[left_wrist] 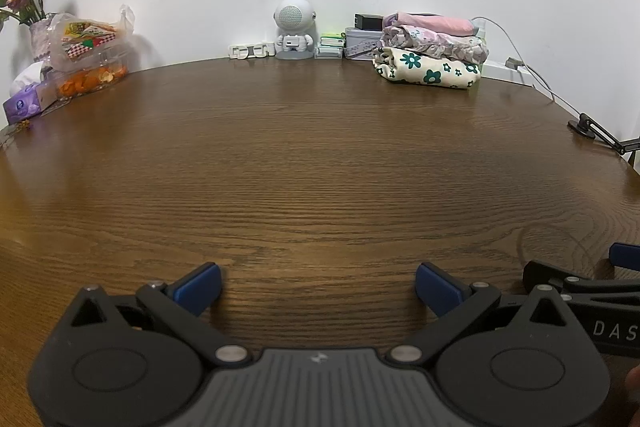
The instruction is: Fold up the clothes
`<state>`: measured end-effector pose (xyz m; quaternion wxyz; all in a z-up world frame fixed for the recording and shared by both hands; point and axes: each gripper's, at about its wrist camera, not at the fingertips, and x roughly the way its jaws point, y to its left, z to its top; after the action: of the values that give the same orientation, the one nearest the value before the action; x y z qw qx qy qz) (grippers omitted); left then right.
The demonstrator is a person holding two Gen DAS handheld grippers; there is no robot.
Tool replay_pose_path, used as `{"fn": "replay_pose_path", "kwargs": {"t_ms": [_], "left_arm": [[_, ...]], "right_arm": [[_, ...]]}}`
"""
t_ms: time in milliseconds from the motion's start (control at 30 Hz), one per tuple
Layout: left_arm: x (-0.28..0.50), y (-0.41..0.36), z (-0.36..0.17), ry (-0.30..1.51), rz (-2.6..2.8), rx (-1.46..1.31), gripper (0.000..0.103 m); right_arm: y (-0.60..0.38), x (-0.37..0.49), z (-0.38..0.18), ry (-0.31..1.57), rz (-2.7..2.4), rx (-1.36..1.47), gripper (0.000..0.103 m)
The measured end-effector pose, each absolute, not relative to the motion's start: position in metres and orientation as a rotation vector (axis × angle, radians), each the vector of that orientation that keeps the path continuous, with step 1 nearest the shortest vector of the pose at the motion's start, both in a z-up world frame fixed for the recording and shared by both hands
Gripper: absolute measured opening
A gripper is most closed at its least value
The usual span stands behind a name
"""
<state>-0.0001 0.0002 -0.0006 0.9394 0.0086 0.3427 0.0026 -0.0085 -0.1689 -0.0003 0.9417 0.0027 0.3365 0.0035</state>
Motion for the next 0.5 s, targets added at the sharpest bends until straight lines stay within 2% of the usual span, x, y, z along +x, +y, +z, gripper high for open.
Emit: {"fn": "replay_pose_path", "kwargs": {"t_ms": [500], "left_arm": [[-0.0012,0.0016,-0.0015,0.699,0.004,0.013,0.103]], "right_arm": [[-0.1694,-0.0076,-0.0004,0.687,0.007,0.006,0.102]]}}
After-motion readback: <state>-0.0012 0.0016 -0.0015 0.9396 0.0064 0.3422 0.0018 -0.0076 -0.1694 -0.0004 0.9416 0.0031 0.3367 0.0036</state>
